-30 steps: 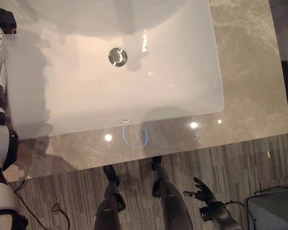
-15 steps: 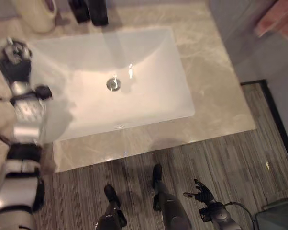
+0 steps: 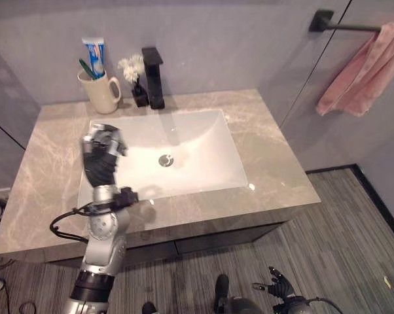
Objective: Put brush and paste in cup on sink, flatten towel.
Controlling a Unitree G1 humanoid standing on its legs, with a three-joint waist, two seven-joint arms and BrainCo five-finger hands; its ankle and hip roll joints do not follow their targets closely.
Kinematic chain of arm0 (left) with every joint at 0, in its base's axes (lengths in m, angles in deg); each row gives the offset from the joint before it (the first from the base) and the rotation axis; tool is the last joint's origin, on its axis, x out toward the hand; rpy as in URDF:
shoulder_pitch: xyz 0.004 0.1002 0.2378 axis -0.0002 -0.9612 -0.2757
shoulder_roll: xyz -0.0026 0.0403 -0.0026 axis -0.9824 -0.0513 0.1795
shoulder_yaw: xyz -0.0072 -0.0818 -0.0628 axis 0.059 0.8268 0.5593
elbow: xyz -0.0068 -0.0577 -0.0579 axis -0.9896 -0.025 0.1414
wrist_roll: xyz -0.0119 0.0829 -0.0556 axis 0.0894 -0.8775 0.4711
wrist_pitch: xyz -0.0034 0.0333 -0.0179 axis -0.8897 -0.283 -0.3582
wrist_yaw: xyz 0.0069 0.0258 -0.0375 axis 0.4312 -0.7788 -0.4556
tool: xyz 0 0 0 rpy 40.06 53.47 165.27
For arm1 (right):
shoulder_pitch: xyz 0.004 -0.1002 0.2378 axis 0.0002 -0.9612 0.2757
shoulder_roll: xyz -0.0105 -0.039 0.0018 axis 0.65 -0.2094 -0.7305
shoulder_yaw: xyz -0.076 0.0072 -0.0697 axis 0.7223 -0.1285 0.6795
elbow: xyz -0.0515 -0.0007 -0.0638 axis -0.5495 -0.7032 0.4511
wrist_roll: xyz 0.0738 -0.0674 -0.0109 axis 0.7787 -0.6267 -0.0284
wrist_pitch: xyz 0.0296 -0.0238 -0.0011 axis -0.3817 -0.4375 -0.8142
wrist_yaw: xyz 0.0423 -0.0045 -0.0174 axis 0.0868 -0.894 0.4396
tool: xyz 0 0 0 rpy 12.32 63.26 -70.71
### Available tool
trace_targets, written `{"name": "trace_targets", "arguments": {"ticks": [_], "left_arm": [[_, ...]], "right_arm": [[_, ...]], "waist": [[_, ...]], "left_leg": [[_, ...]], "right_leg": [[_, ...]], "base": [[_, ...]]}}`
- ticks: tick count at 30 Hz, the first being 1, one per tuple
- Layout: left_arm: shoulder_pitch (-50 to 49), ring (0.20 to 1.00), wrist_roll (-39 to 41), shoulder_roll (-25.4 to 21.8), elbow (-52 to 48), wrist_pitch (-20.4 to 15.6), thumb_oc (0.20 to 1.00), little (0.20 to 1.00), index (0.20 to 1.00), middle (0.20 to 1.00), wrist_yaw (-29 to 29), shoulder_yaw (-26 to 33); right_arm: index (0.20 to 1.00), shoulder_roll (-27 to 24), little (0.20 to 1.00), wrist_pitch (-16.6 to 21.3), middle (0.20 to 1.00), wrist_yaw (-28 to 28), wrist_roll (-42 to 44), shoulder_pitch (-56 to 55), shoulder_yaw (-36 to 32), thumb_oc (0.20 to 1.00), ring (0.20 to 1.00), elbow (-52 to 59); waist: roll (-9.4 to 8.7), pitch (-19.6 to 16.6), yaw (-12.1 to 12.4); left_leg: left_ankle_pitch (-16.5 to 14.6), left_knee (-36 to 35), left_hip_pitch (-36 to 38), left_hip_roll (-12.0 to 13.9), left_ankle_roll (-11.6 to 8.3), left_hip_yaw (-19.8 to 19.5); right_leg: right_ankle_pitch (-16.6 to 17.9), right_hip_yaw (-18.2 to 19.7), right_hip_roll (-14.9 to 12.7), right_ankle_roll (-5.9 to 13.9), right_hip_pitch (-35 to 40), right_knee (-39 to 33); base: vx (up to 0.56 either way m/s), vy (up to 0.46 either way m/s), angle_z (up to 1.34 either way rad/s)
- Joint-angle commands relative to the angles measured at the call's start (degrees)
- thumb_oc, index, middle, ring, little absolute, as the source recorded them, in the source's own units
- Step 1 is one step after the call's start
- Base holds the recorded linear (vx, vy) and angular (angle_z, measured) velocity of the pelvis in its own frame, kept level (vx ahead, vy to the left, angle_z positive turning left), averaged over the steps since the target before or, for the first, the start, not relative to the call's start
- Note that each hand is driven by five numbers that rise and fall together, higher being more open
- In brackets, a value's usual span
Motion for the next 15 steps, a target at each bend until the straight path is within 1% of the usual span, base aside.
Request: {"name": "trace_targets", "arguments": {"ticks": [1, 2, 4, 5, 6, 7, 8, 9, 10, 11, 12, 13, 14, 15], "left_arm": [[0.06, 0.200, -4.90, -5.25, -3.24, -0.91, 0.200, 0.200, 0.200, 0.200, 4.44, -3.85], [-0.01, 0.200, -4.76, -5.34, -3.86, -0.92, 0.200, 0.200, 0.200, 0.200, 4.89, -5.28], [0.47, 0.200, -4.22, -5.44, -3.65, -0.88, 0.200, 0.200, 0.200, 0.200, 5.64, -7.76], [1.29, 0.200, -4.70, -5.83, -3.81, -0.96, 0.200, 0.200, 0.200, 0.200, 5.63, -9.22], [2.05, 0.200, -5.36, -6.04, -3.75, -1.02, 0.200, 0.200, 0.200, 0.200, 5.49, -10.45], [2.93, 0.200, -6.19, -6.66, -3.80, -1.18, 0.200, 0.200, 0.200, 0.200, 5.18, -11.46], [3.90, 0.200, -6.71, -6.60, -3.76, -1.31, 0.200, 0.200, 0.200, 0.200, 5.05, -12.79], [4.81, 0.200, -7.32, -6.79, -3.44, -1.38, 0.200, 0.200, 0.200, 0.200, 4.81, -14.03], [5.63, 0.200, -8.49, -7.48, -3.12, -1.50, 0.200, 0.200, 0.200, 0.200, 3.68, -15.45], [5.41, 0.200, -8.18, -7.53, -3.03, -1.38, 0.200, 0.200, 0.200, 0.200, 3.70, -15.94], [5.14, 0.200, -8.61, -7.80, -3.01, -1.46, 0.200, 0.200, 0.200, 0.200, 3.30, -16.04], [5.27, 0.200, -9.29, -8.14, -2.84, -1.61, 0.200, 0.200, 0.200, 0.200, 3.22, -16.55], [5.36, 0.200, -9.52, -8.59, -2.72, -1.63, 0.200, 0.200, 0.200, 0.200, 3.36, -17.04], [5.08, 0.200, -10.15, -9.04, -2.44, -1.60, 0.200, 0.200, 0.200, 0.200, 2.73, -16.59]], "right_arm": [[1.000, -1.71, 1.000, 1.37, 1.000, -2.09, 1.20, 1.98, -1.09, 1.000, 1.000, 0.82], [1.000, -2.05, 1.000, 1.54, 1.000, -2.42, 1.50, 2.38, -1.30, 1.000, 1.000, 0.79], [1.000, -2.39, 1.000, 1.75, 1.000, -2.77, 2.43, 3.46, -1.99, 1.000, 1.000, 0.26], [1.000, -2.67, 1.000, 1.85, 1.000, -3.03, 2.36, 3.48, -2.19, 1.000, 1.000, 0.88], [1.000, -2.78, 1.000, 1.95, 1.000, -3.13, 2.20, 3.75, -2.25, 1.000, 1.000, 0.80], [1.000, -3.11, 1.000, 2.08, 1.000, -3.10, 2.12, 4.20, -2.09, 1.000, 1.000, 1.16], [1.000, -3.75, 1.000, 2.55, 1.000, -2.65, 1.80, 4.01, -2.10, 1.000, 1.000, 2.25], [1.000, -4.19, 1.000, 2.86, 1.000, -3.88, 2.42, 4.12, -3.83, 1.000, 1.000, 3.44], [1.000, -3.52, 1.000, 3.59, 1.000, -6.06, 6.42, 4.73, -7.80, 1.000, 1.000, 4.36], [1.000, -2.89, 1.000, 4.35, 1.000, -6.11, 9.66, 4.30, -10.08, 1.000, 1.000, 6.34], [1.000, -2.76, 1.000, 4.81, 1.000, -5.89, 10.30, 3.92, -10.75, 1.000, 1.000, 7.96], [1.000, -2.52, 1.000, 4.91, 1.000, -5.81, 10.43, 3.60, -11.26, 1.000, 1.000, 8.37], [1.000, -2.65, 1.000, 4.89, 1.000, -6.39, 9.27, 3.54, -11.18, 1.000, 1.000, 9.37], [1.000, -2.81, 1.000, 4.89, 1.000, -6.79, 8.17, 3.46, -10.96, 1.000, 1.000, 10.94]], "waist": [[-1.93, 0.18, 1.42], [-2.36, 0.37, 1.68], [-2.65, 0.20, 2.02], [-2.50, 0.12, 2.01], [-2.20, 0.11, 1.88], [-1.78, -0.04, 1.52], [-1.35, -0.19, 0.97], [-1.06, -0.30, 0.05], [-0.66, -0.41, -1.29], [-0.65, -0.28, -2.22], [-0.49, -0.12, -2.75], [-0.68, 0.16, -2.72], [-0.79, 0.81, -2.68], [-0.72, 1.32, -2.15]], "left_leg": [[4.47, 7.51, -7.54, -2.86, -0.05, -12.16], [1.66, 8.99, -7.89, -5.48, 0.96, -15.01], [-4.41, 11.45, -7.40, -11.54, 3.13, -18.46], [-5.80, 12.52, -7.28, -13.48, 3.77, -19.39], [-6.53, 13.60, -7.23, -14.98, 4.21, -20.52], [-7.71, 12.39, -6.27, -15.48, 4.98, -20.63], [-7.85, 10.88, -5.18, -16.03, 5.53, -20.68], [-7.83, 9.85, -4.59, -16.19, 6.16, -19.85], [-7.40, 7.28, -3.55, -16.73, 7.46, -18.14], [-6.69, 5.43, -3.08, -17.07, 8.13, -16.78], [-6.72, 4.16, -2.63, -17.16, 8.48, -15.96], [-6.20, 2.66, -2.41, -17.32, 8.76, -14.39], [-5.85, 2.24, -2.69, -17.10, 8.90, -13.08], [-5.48, 2.07, -3.05, -16.45, 8.93, -11.75]], "right_leg": [[-5.38, 0.22, -2.78, 3.61, 6.58, 1.18], [-5.08, 1.07, -3.04, 3.65, 6.27, 1.48], [-4.26, 3.81, -3.26, 3.80, 5.22, 2.37], [-3.83, 5.15, -3.28, 3.92, 4.47, 2.94], [-3.50, 6.54, -3.17, 4.01, 3.63, 3.66], [-3.31, 7.86, -3.01, 4.27, 3.00, 4.11], [-2.65, 8.86, -3.19, 4.82, 1.95, 4.84], [-1.84, 9.92, -3.55, 5.37, 0.99, 5.31], [0.31, 12.72, -4.24, 7.21, -1.74, 5.88], [2.01, 14.21, -4.80, 8.34, -3.57, 5.94], [3.00, 15.10, -5.07, 9.38, -4.58, 5.87], [4.53, 15.99, -5.67, 10.47, -6.01, 5.63], [5.69, 15.21, -6.51, 11.09, -7.27, 5.74], [5.14, 12.42, -7.46, 10.80, -7.89, 5.82]], "base": [[-0.12, -0.046, -0.23], [-0.10, -0.034, -0.23], [-0.08, 0.026, -0.51], [-0.09, 0.096, -0.82], [-0.09, 0.140, -0.79], [-0.08, 0.176, -0.83], [-0.08, 0.210, -0.77], [-0.12, 0.280, -0.83], [-0.18, 0.279, -0.79], [-0.18, 0.267, -0.87], [-0.18, 0.181, -1.16], [-0.18, 0.117, -1.22], [-0.23, 0.048, -1.17], [-0.23, 0.003, -0.93]]}}
